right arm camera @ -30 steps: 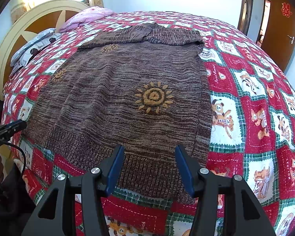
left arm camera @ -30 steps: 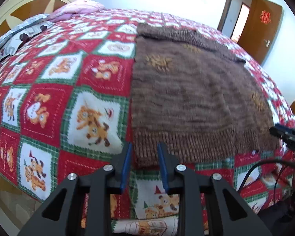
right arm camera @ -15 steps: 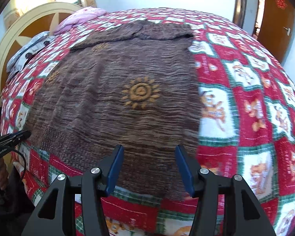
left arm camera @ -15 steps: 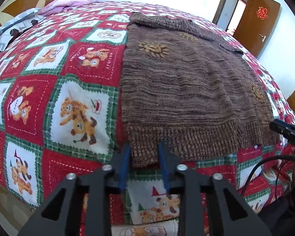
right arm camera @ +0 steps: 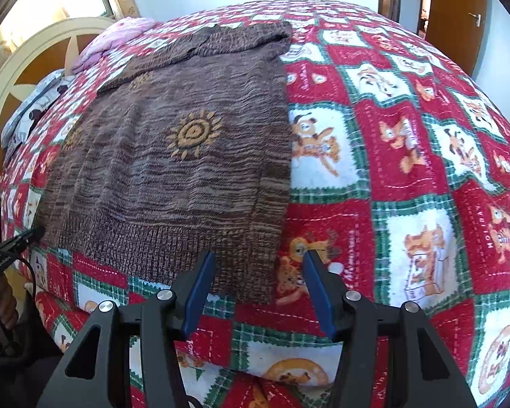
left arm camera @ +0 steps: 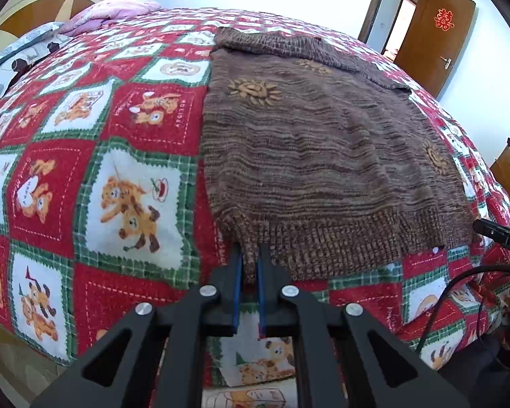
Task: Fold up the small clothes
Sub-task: 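Close both grippers on the ribbed hem of the brown sweater, then lift the hem and fold it over the body toward the collar with both grippers, then open both grippers to release the folded hem and withdraw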
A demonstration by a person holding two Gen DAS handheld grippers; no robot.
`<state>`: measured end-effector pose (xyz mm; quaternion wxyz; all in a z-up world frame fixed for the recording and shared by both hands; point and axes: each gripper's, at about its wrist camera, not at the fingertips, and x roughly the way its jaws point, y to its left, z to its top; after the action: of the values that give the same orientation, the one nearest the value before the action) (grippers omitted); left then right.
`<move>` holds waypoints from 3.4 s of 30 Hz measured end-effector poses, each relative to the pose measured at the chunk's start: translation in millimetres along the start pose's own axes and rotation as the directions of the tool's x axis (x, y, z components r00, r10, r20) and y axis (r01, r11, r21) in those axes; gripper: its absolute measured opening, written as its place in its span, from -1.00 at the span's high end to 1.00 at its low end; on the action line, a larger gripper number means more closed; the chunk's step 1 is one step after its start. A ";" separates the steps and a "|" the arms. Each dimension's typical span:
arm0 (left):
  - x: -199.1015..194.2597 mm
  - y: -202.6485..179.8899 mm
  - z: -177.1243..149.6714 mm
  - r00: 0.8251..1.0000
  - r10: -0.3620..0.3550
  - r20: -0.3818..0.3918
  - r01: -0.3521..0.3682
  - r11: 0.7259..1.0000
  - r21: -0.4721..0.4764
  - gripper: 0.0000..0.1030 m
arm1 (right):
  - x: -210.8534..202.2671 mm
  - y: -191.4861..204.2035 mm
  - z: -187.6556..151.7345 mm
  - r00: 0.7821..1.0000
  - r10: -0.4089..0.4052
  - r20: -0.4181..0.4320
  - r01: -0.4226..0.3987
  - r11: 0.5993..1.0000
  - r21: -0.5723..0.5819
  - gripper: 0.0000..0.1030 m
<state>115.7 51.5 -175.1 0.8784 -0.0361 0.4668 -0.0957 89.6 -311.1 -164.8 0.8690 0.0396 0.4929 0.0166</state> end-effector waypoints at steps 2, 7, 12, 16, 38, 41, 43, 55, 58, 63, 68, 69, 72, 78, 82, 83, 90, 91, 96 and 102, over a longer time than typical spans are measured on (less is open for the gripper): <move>-1.7 -1.3 -0.6 1.000 0.001 0.006 -0.001 1.000 0.006 0.83 | 1.4 2.7 -0.9 1.000 0.009 0.001 -0.009 1.000 -0.011 -0.07; 2.2 -1.5 -4.0 1.000 0.001 0.014 -0.001 1.000 0.009 0.82 | 3.9 6.9 -3.5 1.000 -0.014 0.020 0.015 1.000 -0.026 0.14; 1.9 -0.3 -3.7 1.000 -0.014 0.012 0.014 1.000 0.003 0.85 | -5.9 7.7 -3.6 0.999 0.030 0.045 -0.028 0.999 -0.047 0.90; -18.9 -0.8 4.2 0.997 -0.048 0.064 0.047 0.999 0.018 0.86 | -38.4 5.6 3.0 0.982 0.077 0.172 -0.069 0.996 -0.052 0.90; -76.4 18.1 66.4 0.949 -0.198 0.246 0.218 0.974 -0.056 0.87 | -95.9 -10.9 51.1 0.890 0.259 0.375 -0.309 0.948 0.078 0.91; -77.1 20.6 78.6 0.941 -0.202 0.273 0.229 0.971 -0.071 0.88 | -98.8 -11.6 58.5 0.886 0.259 0.386 -0.309 0.948 0.073 0.91; -75.9 22.8 85.3 0.938 -0.201 0.284 0.232 0.970 -0.080 0.88 | -100.5 -11.8 66.2 0.882 0.255 0.397 -0.306 0.950 0.069 0.91; -65.8 32.7 137.1 0.916 -0.206 0.344 0.265 0.955 -0.134 0.88 | -84.5 -13.4 129.1 0.878 0.214 0.428 -0.273 0.959 0.079 0.91; -59.8 32.6 153.0 0.913 -0.203 0.353 0.267 0.953 -0.142 0.88 | -79.0 -13.2 149.1 0.879 0.206 0.430 -0.262 0.962 0.076 0.91; -49.0 32.8 178.6 0.909 -0.203 0.365 0.273 0.950 -0.150 0.88 | -69.7 -15.7 180.1 0.878 0.192 0.438 -0.251 0.964 0.081 0.91; -32.3 27.6 206.4 0.914 -0.193 0.357 0.256 0.957 -0.138 0.88 | -56.3 -20.2 213.5 0.882 0.174 0.439 -0.234 0.968 0.087 0.91; -28.1 26.2 214.2 0.916 -0.187 0.354 0.247 0.960 -0.133 0.88 | -52.5 -22.0 220.2 0.883 0.170 0.437 -0.231 0.969 0.090 0.91; -17.6 24.3 233.8 0.920 -0.172 0.352 0.228 0.966 -0.124 0.88 | -40.9 -27.1 239.7 0.889 0.157 0.430 -0.218 0.971 0.094 0.91; 9.1 26.6 270.1 0.926 -0.152 0.346 0.208 0.969 -0.132 0.88 | -15.8 -35.6 277.9 0.900 0.139 0.413 -0.199 0.974 0.107 0.91; 28.8 30.6 293.0 0.931 -0.141 0.336 0.200 0.968 -0.150 0.88 | 6.8 -37.8 308.7 0.912 0.140 0.386 -0.195 0.975 0.108 0.91; 34.2 32.1 298.6 0.932 -0.136 0.335 0.197 0.968 -0.156 0.88 | 14.9 -38.3 317.4 0.917 0.140 0.375 -0.193 0.975 0.109 0.91; 80.2 37.0 321.4 0.953 -0.083 0.291 0.139 0.974 -0.177 0.88 | 75.5 -41.2 363.3 0.949 0.119 0.292 -0.161 0.979 0.124 0.91; 86.3 38.5 322.8 0.956 -0.078 0.284 0.133 0.974 -0.181 0.88 | 84.5 -40.7 369.2 0.953 0.114 0.280 -0.154 0.980 0.125 0.91; 123.7 50.2 330.4 0.972 -0.049 0.231 0.102 0.969 -0.223 0.88 | 136.0 -38.8 398.0 0.973 0.078 0.216 -0.108 0.986 0.128 0.91; 163.5 49.6 339.0 0.982 0.022 0.189 0.022 0.973 -0.231 0.79 | 188.2 -48.1 415.6 0.987 0.009 0.163 -0.036 0.986 0.164 0.51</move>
<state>492.1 58.3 -125.3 0.9087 -0.1473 0.3889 -0.0367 542.4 -368.0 -117.4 0.8996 0.1187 0.4200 -0.0181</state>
